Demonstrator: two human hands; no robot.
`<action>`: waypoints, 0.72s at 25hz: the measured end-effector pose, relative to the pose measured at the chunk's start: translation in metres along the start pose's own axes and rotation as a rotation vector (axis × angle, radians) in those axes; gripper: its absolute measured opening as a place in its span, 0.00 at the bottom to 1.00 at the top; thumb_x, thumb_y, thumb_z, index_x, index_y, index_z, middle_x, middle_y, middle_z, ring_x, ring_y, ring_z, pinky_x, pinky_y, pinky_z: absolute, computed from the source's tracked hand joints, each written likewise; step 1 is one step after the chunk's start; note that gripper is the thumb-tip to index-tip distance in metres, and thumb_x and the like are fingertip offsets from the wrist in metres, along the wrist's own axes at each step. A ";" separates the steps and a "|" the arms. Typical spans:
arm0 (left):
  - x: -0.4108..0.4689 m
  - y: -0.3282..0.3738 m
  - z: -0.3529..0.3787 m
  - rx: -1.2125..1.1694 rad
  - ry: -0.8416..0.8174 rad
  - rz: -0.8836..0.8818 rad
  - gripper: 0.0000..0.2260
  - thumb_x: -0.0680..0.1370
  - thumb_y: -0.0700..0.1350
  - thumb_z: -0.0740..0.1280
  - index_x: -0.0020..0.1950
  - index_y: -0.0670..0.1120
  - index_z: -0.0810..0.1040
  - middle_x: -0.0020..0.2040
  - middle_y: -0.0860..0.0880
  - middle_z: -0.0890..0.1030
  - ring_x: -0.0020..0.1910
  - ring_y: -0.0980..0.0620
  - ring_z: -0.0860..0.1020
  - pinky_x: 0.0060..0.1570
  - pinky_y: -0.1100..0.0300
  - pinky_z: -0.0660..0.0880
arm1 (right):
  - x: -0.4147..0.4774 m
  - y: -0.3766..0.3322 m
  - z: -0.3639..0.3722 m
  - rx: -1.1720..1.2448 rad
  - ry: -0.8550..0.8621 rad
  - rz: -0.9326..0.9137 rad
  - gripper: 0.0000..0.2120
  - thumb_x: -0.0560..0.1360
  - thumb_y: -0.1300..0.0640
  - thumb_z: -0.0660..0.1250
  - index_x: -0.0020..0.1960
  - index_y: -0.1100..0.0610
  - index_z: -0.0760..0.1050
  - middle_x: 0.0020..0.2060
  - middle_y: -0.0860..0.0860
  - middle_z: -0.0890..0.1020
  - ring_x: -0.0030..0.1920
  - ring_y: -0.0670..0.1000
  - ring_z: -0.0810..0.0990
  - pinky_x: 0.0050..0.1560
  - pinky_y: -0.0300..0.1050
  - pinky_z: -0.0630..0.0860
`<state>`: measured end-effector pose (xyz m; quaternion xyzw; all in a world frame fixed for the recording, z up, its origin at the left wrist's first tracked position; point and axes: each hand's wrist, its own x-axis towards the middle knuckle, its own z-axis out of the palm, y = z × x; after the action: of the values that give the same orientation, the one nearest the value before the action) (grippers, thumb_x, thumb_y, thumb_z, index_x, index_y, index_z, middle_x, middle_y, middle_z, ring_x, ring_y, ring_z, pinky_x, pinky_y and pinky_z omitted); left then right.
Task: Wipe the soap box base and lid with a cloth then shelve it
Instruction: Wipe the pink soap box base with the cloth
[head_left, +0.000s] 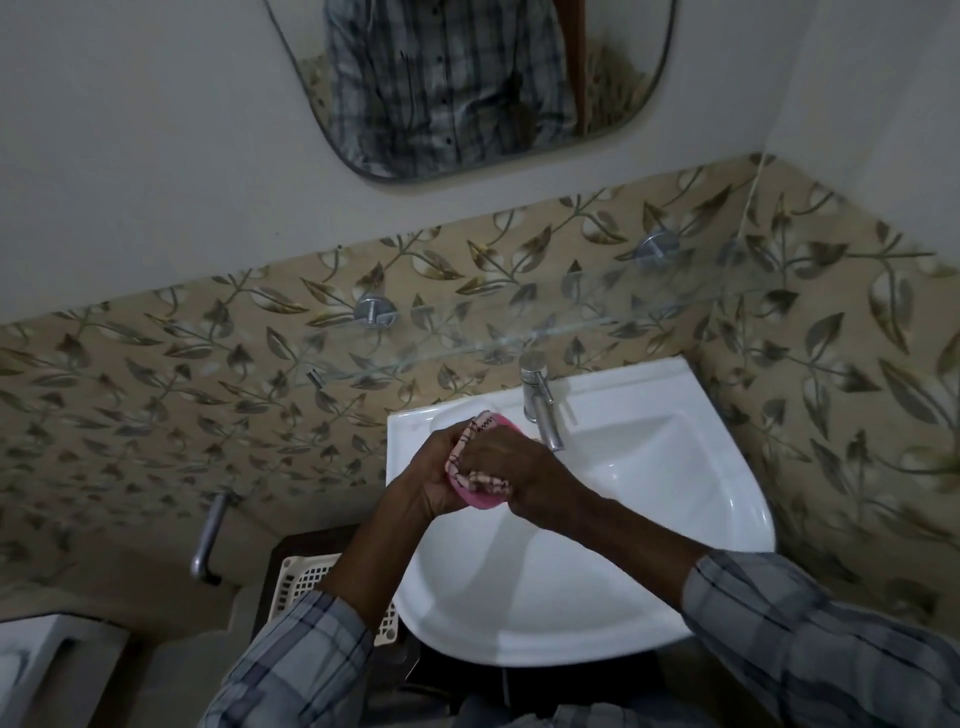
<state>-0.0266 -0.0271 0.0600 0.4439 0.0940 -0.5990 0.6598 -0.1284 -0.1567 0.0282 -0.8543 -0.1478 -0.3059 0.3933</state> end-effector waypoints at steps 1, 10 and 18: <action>0.000 0.001 0.002 -0.017 -0.006 -0.009 0.17 0.75 0.47 0.66 0.52 0.34 0.82 0.47 0.36 0.85 0.46 0.38 0.84 0.51 0.47 0.82 | 0.001 0.002 -0.003 0.000 0.002 0.019 0.15 0.74 0.70 0.66 0.59 0.61 0.80 0.55 0.60 0.83 0.58 0.59 0.80 0.64 0.55 0.74; -0.014 0.003 0.001 -0.009 0.020 -0.005 0.20 0.73 0.49 0.66 0.51 0.32 0.83 0.47 0.34 0.84 0.45 0.36 0.83 0.44 0.43 0.82 | -0.015 -0.008 0.000 -0.071 0.060 0.039 0.17 0.71 0.78 0.62 0.53 0.66 0.82 0.51 0.62 0.84 0.56 0.58 0.79 0.63 0.56 0.75; -0.018 0.011 0.000 -0.004 0.069 -0.002 0.19 0.78 0.52 0.64 0.54 0.36 0.81 0.49 0.36 0.82 0.46 0.38 0.80 0.48 0.45 0.80 | -0.014 0.012 -0.002 -0.282 -0.031 -0.055 0.16 0.66 0.75 0.71 0.49 0.60 0.85 0.48 0.57 0.85 0.54 0.60 0.80 0.66 0.61 0.70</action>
<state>-0.0217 -0.0153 0.0767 0.4631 0.1183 -0.5838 0.6563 -0.1338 -0.1660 0.0138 -0.9014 -0.1326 -0.3212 0.2584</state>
